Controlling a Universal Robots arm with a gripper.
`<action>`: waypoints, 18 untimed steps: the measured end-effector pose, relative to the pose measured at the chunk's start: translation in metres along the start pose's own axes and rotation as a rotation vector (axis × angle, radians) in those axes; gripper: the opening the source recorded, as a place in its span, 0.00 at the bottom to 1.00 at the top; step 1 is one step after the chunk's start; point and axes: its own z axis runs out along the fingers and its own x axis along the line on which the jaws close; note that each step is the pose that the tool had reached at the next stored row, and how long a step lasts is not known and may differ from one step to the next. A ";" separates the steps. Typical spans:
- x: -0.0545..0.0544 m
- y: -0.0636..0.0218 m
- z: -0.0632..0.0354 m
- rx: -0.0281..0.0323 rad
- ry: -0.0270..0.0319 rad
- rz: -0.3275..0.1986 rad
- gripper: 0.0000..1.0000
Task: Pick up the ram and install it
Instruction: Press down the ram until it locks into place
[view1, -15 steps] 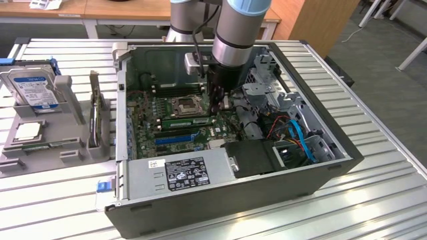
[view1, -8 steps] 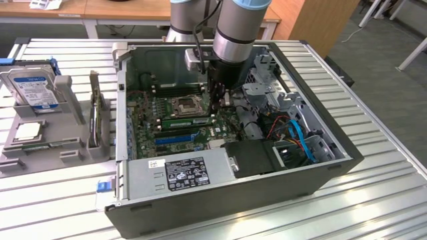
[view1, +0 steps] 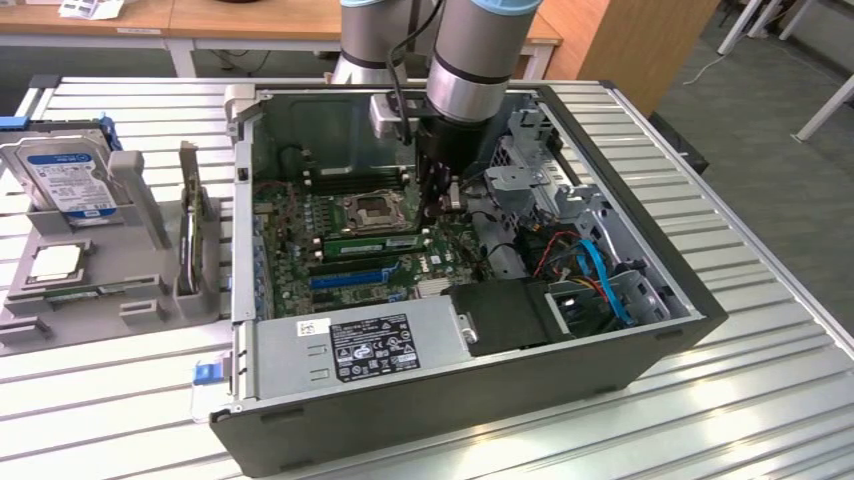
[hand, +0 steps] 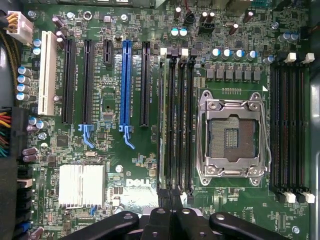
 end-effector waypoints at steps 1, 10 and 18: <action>0.000 0.0006 0.0000 0.0001 0.0000 0.000 0.10; 0.000 0.0204 0.0010 0.0001 0.0000 0.000 0.10; 0.000 0.0394 0.0020 0.0000 0.0001 0.000 0.10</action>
